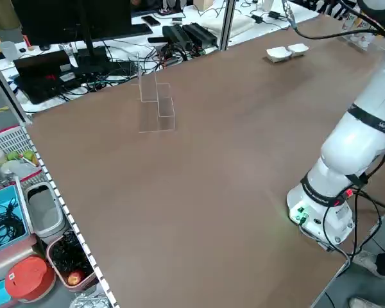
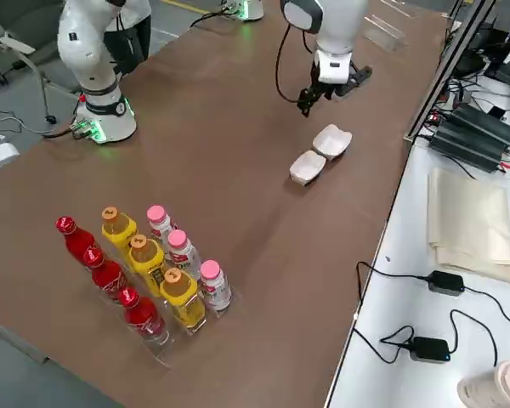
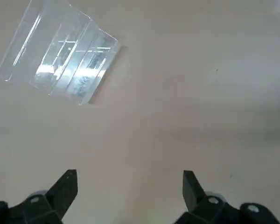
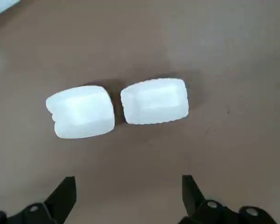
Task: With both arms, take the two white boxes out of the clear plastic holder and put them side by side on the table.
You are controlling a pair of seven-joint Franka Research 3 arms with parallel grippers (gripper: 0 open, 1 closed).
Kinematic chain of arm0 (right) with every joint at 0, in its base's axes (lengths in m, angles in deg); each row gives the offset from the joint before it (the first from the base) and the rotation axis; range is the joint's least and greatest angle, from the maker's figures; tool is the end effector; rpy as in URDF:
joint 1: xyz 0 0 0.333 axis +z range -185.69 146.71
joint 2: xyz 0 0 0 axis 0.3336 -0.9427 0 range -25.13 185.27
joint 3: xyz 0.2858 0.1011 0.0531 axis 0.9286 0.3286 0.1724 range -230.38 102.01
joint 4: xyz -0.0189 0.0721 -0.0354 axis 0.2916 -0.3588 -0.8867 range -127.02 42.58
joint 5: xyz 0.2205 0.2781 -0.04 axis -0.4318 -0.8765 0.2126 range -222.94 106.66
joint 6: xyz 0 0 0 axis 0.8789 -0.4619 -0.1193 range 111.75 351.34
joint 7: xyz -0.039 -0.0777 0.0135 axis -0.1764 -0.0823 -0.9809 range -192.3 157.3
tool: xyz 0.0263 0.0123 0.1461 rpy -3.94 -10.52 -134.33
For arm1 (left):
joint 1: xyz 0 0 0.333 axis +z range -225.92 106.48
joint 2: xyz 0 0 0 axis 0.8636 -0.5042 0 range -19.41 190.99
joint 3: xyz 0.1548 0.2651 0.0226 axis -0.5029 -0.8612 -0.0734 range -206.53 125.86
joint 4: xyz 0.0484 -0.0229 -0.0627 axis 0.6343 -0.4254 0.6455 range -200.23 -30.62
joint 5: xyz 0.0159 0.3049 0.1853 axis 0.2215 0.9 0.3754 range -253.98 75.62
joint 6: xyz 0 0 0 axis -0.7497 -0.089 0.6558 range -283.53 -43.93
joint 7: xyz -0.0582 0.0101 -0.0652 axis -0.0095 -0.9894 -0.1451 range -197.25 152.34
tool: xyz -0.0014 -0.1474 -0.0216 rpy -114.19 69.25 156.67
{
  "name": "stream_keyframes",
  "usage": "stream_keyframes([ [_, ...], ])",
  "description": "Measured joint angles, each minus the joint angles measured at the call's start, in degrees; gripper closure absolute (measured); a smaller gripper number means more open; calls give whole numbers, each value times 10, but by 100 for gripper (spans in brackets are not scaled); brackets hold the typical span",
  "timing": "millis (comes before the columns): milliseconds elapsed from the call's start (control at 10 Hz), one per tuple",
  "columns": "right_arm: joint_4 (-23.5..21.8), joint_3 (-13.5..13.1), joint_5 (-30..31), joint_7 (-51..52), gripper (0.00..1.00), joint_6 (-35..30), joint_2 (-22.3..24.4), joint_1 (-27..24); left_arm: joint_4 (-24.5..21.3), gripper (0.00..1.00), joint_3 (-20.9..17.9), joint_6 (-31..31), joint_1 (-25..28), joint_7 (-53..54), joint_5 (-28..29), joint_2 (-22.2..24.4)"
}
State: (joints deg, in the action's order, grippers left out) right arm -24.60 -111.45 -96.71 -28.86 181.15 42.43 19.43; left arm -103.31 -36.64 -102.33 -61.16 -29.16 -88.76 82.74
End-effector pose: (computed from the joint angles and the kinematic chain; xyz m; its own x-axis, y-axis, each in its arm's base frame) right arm 0.6519 0.1125 0.3988 0.9363 -0.3234 -0.1368 -0.3439 -0.9232 -0.1716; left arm 0.5213 -0.0447 0.6164 0.9994 0.0286 0.0208 0.0286 -0.9996 -0.0014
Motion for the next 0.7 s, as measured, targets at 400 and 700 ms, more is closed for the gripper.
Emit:
stream_keyframes([
  [400, 25, 280, 211, -1, 0, 66, 72, -180, 0, 0, -1, 0, 0, 0, 0, 0],
  [700, 15, 381, 266, 4, 0, 59, 112, -282, 0, 0, -7, 0, 1, 0, -17, 0],
])
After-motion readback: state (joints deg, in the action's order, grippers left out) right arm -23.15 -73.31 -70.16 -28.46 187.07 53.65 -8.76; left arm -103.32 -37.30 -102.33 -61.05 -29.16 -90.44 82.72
